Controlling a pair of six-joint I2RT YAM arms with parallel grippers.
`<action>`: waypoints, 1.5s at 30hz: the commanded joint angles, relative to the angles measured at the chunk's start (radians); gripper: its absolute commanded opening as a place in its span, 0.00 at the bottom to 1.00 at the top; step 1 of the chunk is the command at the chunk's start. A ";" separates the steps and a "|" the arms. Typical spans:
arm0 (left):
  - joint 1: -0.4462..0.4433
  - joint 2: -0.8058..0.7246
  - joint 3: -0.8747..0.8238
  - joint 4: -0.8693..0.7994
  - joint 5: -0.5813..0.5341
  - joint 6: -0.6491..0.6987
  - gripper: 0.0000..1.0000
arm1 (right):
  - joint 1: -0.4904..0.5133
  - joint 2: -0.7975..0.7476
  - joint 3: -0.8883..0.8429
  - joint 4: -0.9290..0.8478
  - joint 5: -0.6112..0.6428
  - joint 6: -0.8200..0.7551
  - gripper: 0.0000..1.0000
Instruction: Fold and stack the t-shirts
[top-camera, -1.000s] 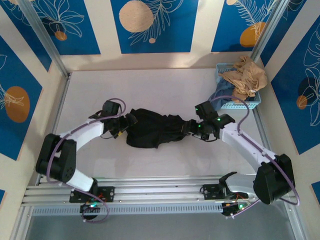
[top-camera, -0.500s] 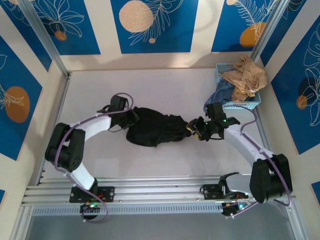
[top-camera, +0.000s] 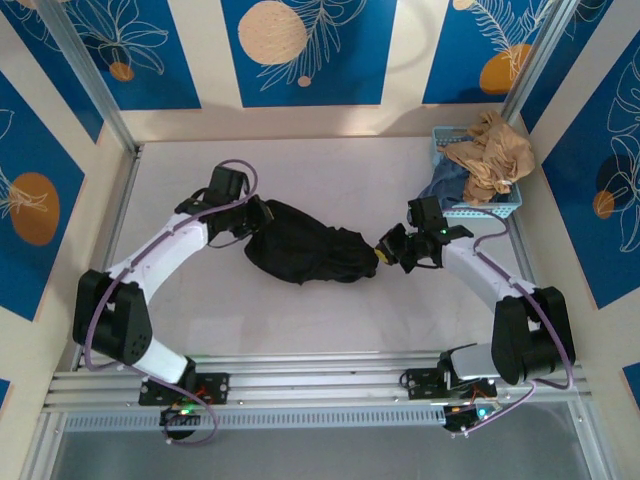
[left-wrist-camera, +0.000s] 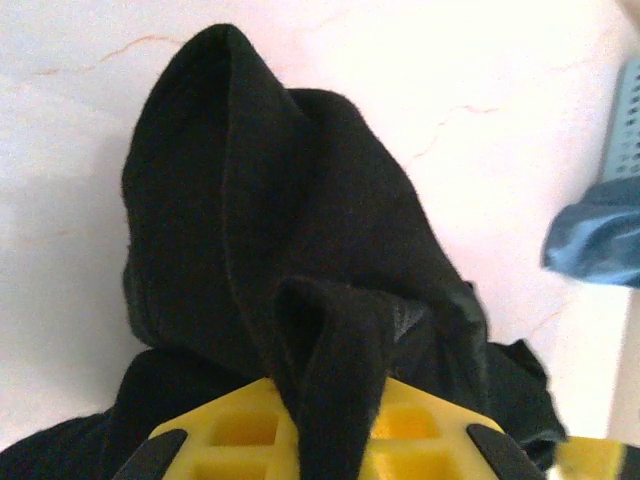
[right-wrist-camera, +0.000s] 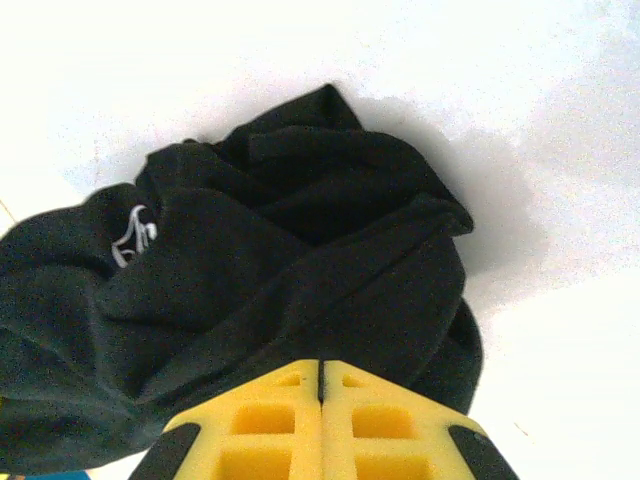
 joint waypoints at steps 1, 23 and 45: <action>-0.009 -0.026 0.024 -0.171 -0.050 0.053 0.18 | -0.004 0.001 0.038 -0.028 -0.001 -0.028 0.00; -0.044 0.005 -0.121 -0.192 -0.201 0.122 0.74 | -0.012 -0.007 0.002 -0.098 -0.019 -0.132 0.30; -0.089 -0.072 -0.025 -0.166 -0.117 0.094 0.00 | -0.086 0.039 -0.023 -0.047 -0.073 -0.115 0.39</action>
